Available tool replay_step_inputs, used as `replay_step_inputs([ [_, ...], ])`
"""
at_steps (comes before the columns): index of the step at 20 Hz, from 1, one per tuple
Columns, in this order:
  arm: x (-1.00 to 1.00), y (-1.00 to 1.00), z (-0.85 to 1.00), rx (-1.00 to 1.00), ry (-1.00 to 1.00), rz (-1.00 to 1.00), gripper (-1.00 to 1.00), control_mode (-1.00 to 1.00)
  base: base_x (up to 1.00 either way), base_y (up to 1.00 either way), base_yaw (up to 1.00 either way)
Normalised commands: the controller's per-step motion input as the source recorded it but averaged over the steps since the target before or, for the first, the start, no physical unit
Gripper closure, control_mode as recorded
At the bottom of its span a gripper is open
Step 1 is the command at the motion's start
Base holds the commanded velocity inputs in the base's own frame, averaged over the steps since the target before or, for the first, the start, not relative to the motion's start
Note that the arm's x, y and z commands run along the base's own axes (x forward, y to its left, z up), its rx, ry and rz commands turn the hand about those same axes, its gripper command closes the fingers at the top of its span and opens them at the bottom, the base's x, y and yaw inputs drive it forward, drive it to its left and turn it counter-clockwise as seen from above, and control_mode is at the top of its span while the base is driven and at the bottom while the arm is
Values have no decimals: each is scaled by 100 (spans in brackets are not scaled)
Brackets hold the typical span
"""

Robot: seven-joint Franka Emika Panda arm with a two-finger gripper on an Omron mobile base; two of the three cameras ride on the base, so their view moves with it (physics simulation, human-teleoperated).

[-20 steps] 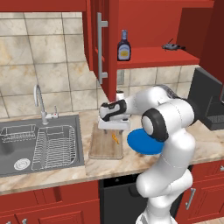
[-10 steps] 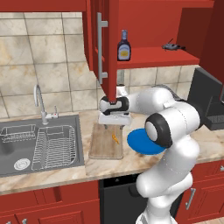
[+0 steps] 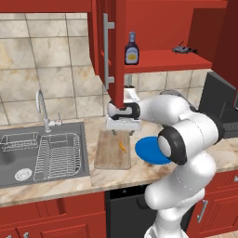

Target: Pick the shrimp from the plate and place it on the cutting board. Then pick the condiment bottle from the cabinet and place it next to the cutting board.

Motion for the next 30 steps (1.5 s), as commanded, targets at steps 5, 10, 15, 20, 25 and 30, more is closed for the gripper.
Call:
replay_step_inputs([
  [5, -21, -18, 7, 0, -2, 0, -100, -100, 0, 0, 0],
  [10, -22, -19, 12, 0, -2, 0, -100, -100, 0, 0, 0],
  [15, -23, -13, 23, 2, -2, 0, -100, -100, 0, 0, 0],
  [20, -23, -12, 26, 2, -4, 0, -100, -100, 0, 0, 0],
  [25, -26, -5, 30, 3, -5, 0, -100, -100, 0, 0, 0],
  [30, -26, 0, 33, 5, -5, 0, -100, -100, 0, 0, 0],
])
